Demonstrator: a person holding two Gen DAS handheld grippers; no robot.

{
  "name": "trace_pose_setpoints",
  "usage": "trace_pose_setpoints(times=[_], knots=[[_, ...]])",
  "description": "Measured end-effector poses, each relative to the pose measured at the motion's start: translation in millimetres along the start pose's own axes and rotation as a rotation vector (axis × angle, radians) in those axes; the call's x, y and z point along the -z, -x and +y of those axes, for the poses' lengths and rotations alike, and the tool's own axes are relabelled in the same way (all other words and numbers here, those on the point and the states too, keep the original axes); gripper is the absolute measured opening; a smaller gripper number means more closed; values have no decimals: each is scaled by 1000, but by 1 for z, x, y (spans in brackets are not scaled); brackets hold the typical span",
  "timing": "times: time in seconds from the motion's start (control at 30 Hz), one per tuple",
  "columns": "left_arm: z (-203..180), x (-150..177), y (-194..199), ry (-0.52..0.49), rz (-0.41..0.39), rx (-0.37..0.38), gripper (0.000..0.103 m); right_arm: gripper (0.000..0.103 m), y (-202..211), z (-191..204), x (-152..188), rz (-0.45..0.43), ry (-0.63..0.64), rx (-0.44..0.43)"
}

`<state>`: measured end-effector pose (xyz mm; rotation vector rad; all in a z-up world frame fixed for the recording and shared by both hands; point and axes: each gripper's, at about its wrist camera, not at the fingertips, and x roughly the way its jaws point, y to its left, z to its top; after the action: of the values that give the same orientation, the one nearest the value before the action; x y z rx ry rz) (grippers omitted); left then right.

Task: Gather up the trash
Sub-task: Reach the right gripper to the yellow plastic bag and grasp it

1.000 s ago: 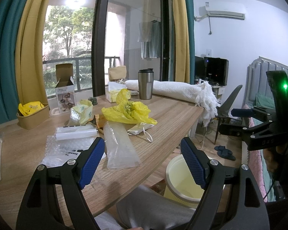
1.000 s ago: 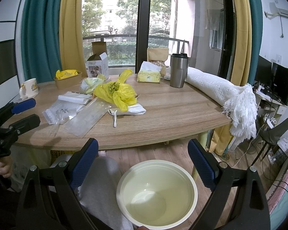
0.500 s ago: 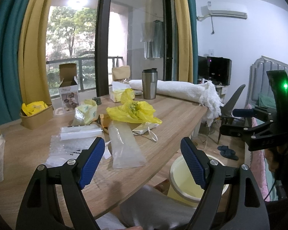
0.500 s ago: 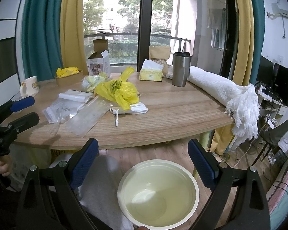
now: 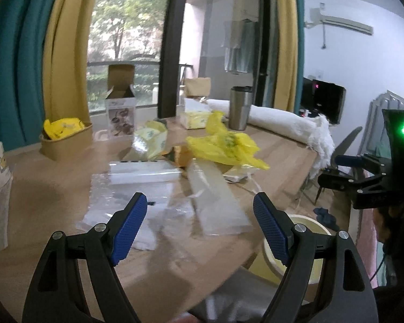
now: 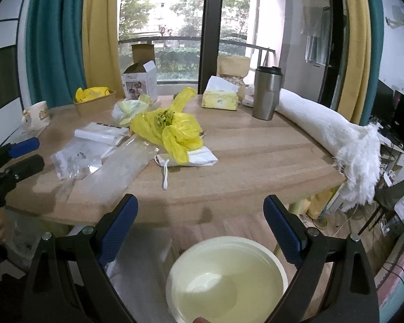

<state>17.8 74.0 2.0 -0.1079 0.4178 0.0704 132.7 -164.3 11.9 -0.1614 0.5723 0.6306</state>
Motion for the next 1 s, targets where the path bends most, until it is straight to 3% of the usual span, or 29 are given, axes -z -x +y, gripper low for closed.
trace_pose_setpoints(times=[0.47,0.87,0.9,1.0], knots=[[76,-8,-23,105,54,-44,84,93,-78,30,-56,56,71,-21],[72,-4,-59,131,166,104,83,93,-140,44,-86,62,130,-32],[71,-3,-60,133,168,110,81,90,-142,45,-86,65,132,-37],[66,-3,-63,125,177,128,73,60,-149,47,-84,87,137,-57]])
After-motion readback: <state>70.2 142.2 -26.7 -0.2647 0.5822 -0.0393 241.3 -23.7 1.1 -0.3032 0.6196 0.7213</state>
